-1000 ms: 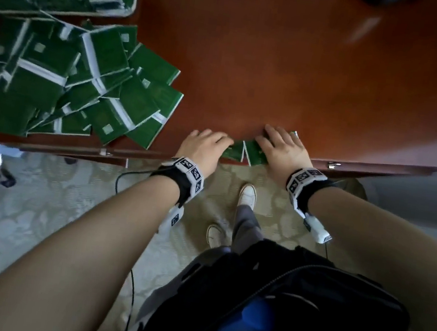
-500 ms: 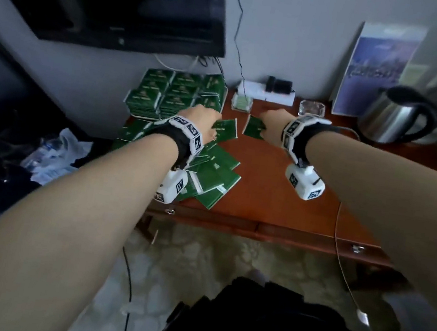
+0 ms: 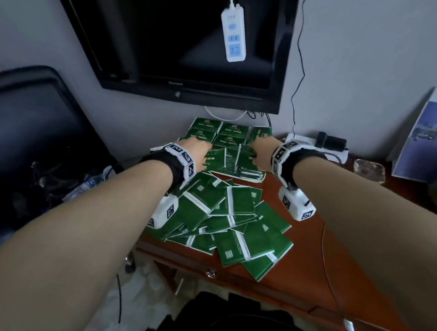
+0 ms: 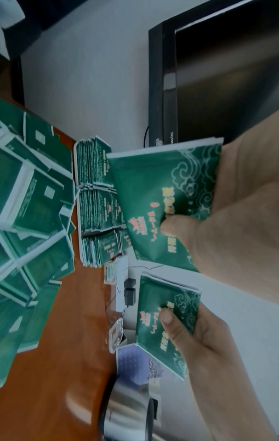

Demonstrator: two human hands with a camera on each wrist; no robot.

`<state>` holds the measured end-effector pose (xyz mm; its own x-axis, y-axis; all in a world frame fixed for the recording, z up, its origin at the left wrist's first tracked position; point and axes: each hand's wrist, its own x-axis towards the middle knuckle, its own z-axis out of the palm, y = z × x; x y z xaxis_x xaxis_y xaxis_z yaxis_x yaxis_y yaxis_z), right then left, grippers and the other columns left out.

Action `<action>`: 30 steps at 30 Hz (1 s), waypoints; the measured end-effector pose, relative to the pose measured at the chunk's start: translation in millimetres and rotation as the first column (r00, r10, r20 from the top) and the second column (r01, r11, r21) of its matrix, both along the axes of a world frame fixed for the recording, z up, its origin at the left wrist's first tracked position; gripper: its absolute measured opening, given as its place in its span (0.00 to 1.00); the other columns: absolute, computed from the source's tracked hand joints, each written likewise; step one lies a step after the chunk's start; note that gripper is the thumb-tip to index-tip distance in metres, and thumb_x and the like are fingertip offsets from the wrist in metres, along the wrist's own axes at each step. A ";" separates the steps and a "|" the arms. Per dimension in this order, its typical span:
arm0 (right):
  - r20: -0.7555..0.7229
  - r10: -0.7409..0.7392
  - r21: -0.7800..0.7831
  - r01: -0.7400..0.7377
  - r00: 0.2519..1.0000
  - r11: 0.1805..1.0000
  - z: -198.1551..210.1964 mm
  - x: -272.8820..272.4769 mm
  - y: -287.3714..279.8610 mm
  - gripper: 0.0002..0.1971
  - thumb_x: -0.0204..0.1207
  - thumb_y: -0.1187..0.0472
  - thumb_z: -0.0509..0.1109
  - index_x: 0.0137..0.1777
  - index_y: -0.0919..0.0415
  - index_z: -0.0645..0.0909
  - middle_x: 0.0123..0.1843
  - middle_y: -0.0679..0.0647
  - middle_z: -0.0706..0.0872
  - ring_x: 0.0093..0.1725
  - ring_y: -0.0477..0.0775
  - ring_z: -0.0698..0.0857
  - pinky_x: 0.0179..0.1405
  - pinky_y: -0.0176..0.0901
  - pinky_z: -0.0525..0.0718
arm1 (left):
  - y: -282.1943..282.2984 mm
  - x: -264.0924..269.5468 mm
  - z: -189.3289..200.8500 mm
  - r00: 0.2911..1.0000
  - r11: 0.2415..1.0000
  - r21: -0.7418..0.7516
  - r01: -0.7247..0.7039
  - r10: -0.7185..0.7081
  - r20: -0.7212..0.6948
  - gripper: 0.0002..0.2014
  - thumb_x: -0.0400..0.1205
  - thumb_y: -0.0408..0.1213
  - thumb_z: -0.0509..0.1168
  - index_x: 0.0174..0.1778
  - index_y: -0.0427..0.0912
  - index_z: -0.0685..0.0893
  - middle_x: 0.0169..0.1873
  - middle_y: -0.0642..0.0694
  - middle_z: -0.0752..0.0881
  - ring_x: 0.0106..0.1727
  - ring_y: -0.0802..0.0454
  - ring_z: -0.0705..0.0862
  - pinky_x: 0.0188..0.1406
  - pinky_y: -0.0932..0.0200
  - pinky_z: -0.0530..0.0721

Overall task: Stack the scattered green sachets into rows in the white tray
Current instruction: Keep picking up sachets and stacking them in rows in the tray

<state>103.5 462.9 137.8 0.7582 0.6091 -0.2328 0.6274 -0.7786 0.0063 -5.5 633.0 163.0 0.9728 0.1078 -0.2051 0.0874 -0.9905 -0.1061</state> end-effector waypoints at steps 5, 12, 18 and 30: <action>-0.086 0.008 -0.131 -0.019 0.996 0.991 -25.8 43.2 52.6 0.24 0.77 0.68 0.68 0.74 0.66 0.76 0.63 0.61 0.86 0.56 0.63 0.88 0.56 0.55 0.88 | 47.8 36.9 -6.0 0.999 1.000 0.018 0.009 -0.008 -0.048 0.18 0.86 0.32 0.61 0.73 0.42 0.78 0.58 0.35 0.85 0.53 0.37 0.86 0.47 0.52 0.84; -0.153 -0.075 -0.183 0.046 0.985 0.982 -48.0 63.3 91.2 0.13 0.80 0.68 0.63 0.63 0.66 0.79 0.60 0.62 0.86 0.57 0.65 0.87 0.58 0.61 0.87 | 95.1 71.1 -37.9 0.992 0.999 0.000 0.037 -0.036 -0.124 0.25 0.85 0.27 0.61 0.80 0.41 0.71 0.65 0.36 0.82 0.62 0.38 0.83 0.59 0.50 0.83; -0.190 -0.173 -0.109 0.155 0.966 0.982 -64.3 70.1 106.0 0.14 0.83 0.70 0.58 0.65 0.68 0.78 0.61 0.64 0.86 0.59 0.66 0.86 0.59 0.59 0.86 | 133.6 107.4 -63.6 0.985 0.996 -0.041 0.075 -0.080 -0.154 0.27 0.84 0.25 0.60 0.81 0.42 0.69 0.64 0.33 0.83 0.60 0.36 0.85 0.60 0.45 0.85; -0.088 -0.330 -0.031 0.328 0.940 0.944 -77.9 108.0 154.6 0.14 0.81 0.72 0.61 0.66 0.67 0.77 0.54 0.65 0.85 0.50 0.65 0.87 0.43 0.51 0.85 | 195.3 194.3 -93.4 0.967 0.972 -0.031 0.231 -0.233 -0.104 0.31 0.82 0.18 0.60 0.82 0.41 0.70 0.62 0.35 0.83 0.57 0.40 0.86 0.51 0.55 0.85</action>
<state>211.5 617.4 59.9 0.8907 0.3249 -0.3178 0.3348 -0.9420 -0.0247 188.9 828.3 69.7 0.9433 -0.1234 -0.3083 -0.1560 -0.9842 -0.0834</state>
